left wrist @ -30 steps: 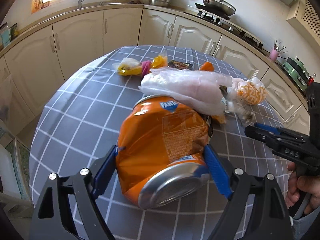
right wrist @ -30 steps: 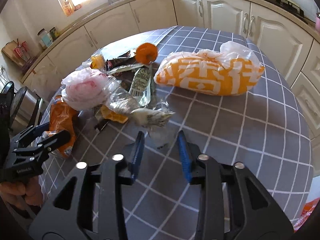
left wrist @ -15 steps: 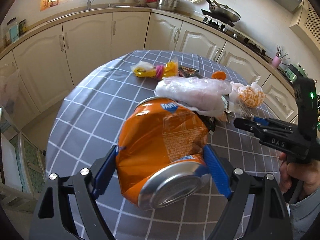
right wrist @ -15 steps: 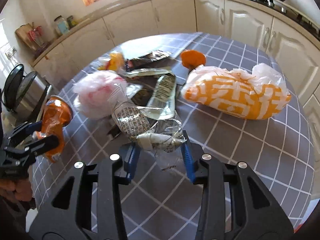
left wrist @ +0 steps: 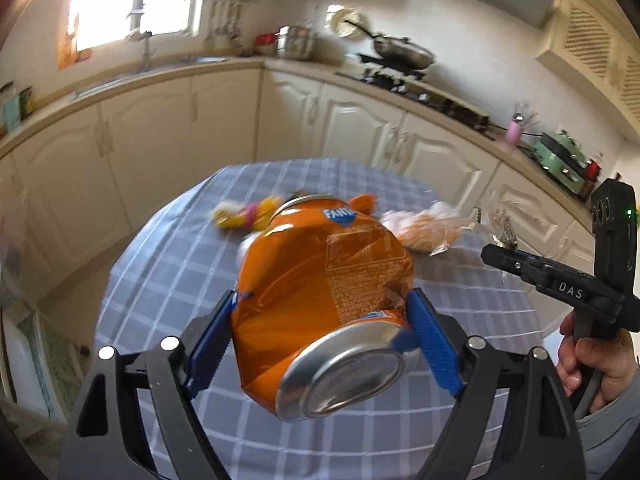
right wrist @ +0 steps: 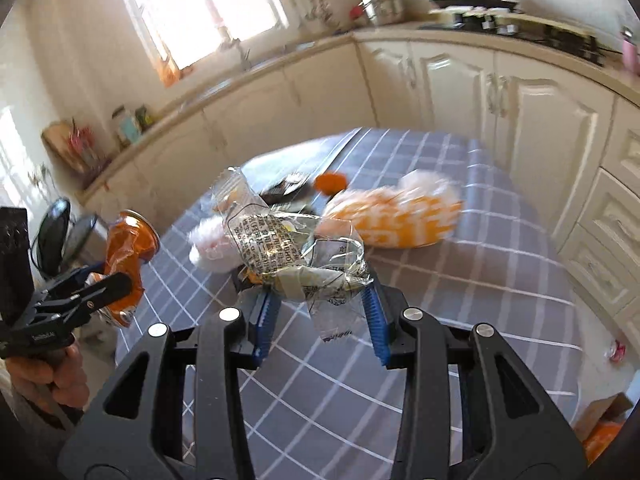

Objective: Collect trash
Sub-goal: 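Carry can and wrapper to the blue bin and release both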

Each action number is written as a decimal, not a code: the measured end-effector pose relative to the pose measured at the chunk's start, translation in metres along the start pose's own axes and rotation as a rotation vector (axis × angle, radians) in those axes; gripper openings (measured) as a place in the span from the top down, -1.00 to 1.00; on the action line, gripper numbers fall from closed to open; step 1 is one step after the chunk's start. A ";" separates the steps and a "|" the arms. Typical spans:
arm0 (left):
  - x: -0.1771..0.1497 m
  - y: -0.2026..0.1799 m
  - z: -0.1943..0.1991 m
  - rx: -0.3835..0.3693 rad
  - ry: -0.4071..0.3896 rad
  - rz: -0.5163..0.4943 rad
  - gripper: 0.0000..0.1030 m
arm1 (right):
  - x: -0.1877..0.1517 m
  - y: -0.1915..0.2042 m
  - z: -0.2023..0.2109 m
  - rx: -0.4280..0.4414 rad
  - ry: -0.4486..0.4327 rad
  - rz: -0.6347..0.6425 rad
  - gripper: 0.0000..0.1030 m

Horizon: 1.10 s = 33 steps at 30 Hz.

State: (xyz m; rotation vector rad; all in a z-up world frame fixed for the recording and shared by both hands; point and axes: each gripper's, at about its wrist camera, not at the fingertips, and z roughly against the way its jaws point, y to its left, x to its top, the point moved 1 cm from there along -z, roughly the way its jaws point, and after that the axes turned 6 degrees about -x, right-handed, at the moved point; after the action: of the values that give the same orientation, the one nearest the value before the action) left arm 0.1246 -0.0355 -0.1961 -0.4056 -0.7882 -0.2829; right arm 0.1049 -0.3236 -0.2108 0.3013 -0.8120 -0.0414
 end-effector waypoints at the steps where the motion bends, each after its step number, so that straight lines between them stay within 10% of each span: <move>1: 0.004 -0.009 -0.001 -0.012 -0.005 -0.014 -0.60 | 0.001 -0.010 0.011 -0.009 -0.022 -0.020 0.25; 20: -0.010 -0.305 -0.114 -0.479 0.190 -0.398 -0.58 | -0.103 -0.271 0.178 -0.421 -0.155 -0.516 0.25; 27: -0.050 -0.393 -0.183 -0.578 0.373 -0.484 -0.36 | -0.161 -0.338 0.167 -0.453 -0.082 -0.676 0.25; 33: -0.091 -0.437 -0.258 -0.496 0.520 -0.522 -0.36 | -0.211 -0.396 0.108 -0.427 0.054 -0.819 0.25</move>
State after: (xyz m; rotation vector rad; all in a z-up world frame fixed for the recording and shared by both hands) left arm 0.0527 -0.5313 -0.3190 -0.5552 -0.2869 -1.0410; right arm -0.0871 -0.6971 -0.4011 0.2101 -0.5624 -0.9577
